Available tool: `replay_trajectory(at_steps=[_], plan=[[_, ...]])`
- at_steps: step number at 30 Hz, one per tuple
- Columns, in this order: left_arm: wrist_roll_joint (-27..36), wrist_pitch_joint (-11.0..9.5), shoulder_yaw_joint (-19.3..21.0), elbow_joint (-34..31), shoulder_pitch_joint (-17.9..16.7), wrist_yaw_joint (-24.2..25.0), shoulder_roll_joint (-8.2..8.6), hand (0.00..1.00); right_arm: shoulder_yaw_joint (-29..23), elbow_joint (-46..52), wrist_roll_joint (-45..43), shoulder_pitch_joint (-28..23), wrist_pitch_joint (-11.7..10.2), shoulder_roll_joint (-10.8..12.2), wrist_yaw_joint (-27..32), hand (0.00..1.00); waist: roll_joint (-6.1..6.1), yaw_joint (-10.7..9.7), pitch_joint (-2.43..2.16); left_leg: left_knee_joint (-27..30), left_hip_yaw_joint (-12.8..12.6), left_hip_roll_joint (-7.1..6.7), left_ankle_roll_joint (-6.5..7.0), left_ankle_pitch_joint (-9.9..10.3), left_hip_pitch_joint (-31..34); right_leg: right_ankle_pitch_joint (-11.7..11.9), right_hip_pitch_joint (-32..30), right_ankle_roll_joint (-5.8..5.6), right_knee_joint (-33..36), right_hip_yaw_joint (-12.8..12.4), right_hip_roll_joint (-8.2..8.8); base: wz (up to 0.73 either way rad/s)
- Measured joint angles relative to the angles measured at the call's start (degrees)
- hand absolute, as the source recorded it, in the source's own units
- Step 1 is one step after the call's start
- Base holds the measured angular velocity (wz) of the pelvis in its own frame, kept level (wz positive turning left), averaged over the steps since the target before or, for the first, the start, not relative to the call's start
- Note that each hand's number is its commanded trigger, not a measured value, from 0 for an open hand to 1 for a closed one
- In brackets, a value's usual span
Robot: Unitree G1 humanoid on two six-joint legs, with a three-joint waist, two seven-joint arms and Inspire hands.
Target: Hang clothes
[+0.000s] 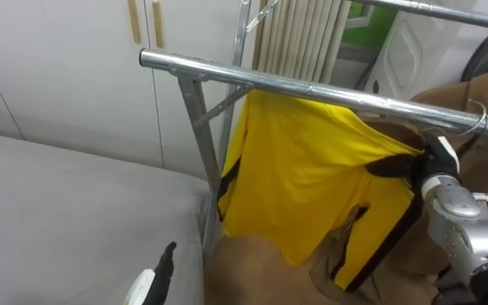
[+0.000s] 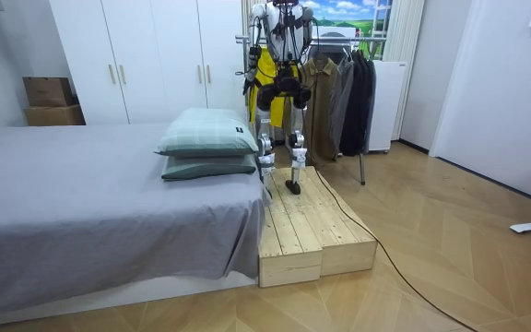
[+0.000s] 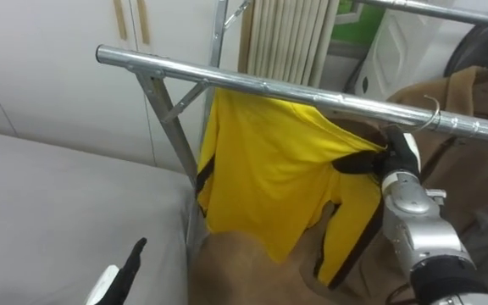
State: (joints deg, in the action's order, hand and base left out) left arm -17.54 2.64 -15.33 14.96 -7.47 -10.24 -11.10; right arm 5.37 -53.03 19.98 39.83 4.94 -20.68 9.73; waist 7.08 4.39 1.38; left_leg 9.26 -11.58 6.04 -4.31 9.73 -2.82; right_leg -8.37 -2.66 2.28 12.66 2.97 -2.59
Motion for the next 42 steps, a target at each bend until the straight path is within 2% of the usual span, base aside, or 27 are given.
replay_trajectory(at_steps=[6, 10, 16, 22, 31, 32, 33, 34, 35, 42], plan=[[-0.66, -0.01, 0.21, -0.02, 0.18, -0.04, -0.48, 0.0, 0.06, -2.8, -0.74, -0.01, -0.03, -0.3, -0.65, 1.0, 0.68, -0.12, 0.31, 0.01, 0.6, -0.05, -0.03, -0.02, 0.0, 0.0, 0.6, -0.01, -0.24, 0.3, 0.02, 0.04], [-0.67, -0.01, 0.92, -0.17, 0.26, -0.24, -0.5, 0.0, 0.06, -3.14, -2.68, -0.01, -0.03, -0.35, -1.53, 1.0, 0.75, -0.93, 0.29, 0.06, 0.77, -0.31, -0.07, -0.06, 0.15, 0.09, 0.61, 0.14, -1.04, 0.37, 0.2, 0.0], [-0.62, -0.02, 1.66, -0.84, 0.81, -0.28, -0.36, 0.0, 0.01, -7.51, -8.5, -0.02, -0.05, -0.52, -2.59, 1.0, 0.85, -0.88, 0.22, 0.06, 0.71, -0.55, -0.06, -0.06, -0.29, 0.09, 1.38, 0.14, -0.99, 0.5, 0.26, 0.0], [-0.57, -0.05, 1.59, -0.83, 0.85, -0.22, -0.3, 0.0, 0.0, -7.7, -12.46, -0.03, -0.02, -0.48, -3.54, 1.0, 0.84, -0.96, 0.22, 0.05, 0.62, -0.54, -0.06, -0.06, -0.55, 0.08, 1.58, 0.13, -1.07, 0.43, 0.29, 0.0], [-0.59, -0.05, 1.58, -0.78, 0.88, 1.42, -0.42, 0.0, 0.01, -7.7, -13.86, -0.06, -0.02, -0.06, -3.6, 1.0, 0.84, -0.78, 0.22, 0.05, 0.68, -0.62, -0.04, -0.07, -0.87, 0.08, 1.92, 0.12, -1.08, 0.42, 0.19, 0.0], [-0.59, -0.05, 1.6, -0.78, 0.88, 1.62, -0.43, 0.0, 0.02, -7.7, -13.86, -0.06, -0.02, -0.05, -3.6, 0.96, 0.84, -0.74, 0.22, 0.05, 0.68, -0.62, -0.04, -0.07, -0.87, 0.08, 1.92, 0.12, -1.07, 0.42, 0.24, 0.0], [-0.58, -0.05, 1.58, -0.72, 0.88, 2.06, -0.49, 0.0, 0.01, -7.7, -13.79, -0.09, -0.02, -0.04, -3.56, 0.62, 0.84, -0.71, 0.22, 0.05, 0.71, -0.62, -0.04, -0.07, -0.87, 0.08, 1.93, 0.12, -1.08, 0.42, 0.36, 0.0], [-0.58, -0.05, 1.57, -0.59, 0.88, 2.18, -0.49, 0.0, 0.02, -7.7, -13.78, -0.12, -0.02, -0.04, -3.5, 0.43, 0.84, -0.69, 0.22, 0.05, 0.72, -0.62, -0.04, -0.07, -0.87, 0.08, 1.93, 0.12, -1.08, 0.43, 0.36, 0.0], [-0.58, -0.05, 1.57, -0.54, 0.88, 2.21, -0.5, 0.0, 0.01, -7.7, -13.78, -0.12, -0.03, -0.04, -3.46, 0.0, 0.84, -0.67, 0.22, 0.05, 0.73, -0.62, -0.04, -0.07, -0.87, 0.08, 1.93, 0.12, -1.08, 0.43, 0.36, 0.0], [-0.61, -0.04, 1.61, -0.39, 0.89, 2.86, -0.66, 0.0, 0.01, -7.69, -13.92, -0.11, -0.07, -0.01, -2.94, 0.0, 0.84, -0.66, 0.21, 0.05, 0.73, -0.62, -0.04, -0.07, -0.84, 0.07, 1.93, 0.12, -1.09, 0.43, 0.41, 0.0]])
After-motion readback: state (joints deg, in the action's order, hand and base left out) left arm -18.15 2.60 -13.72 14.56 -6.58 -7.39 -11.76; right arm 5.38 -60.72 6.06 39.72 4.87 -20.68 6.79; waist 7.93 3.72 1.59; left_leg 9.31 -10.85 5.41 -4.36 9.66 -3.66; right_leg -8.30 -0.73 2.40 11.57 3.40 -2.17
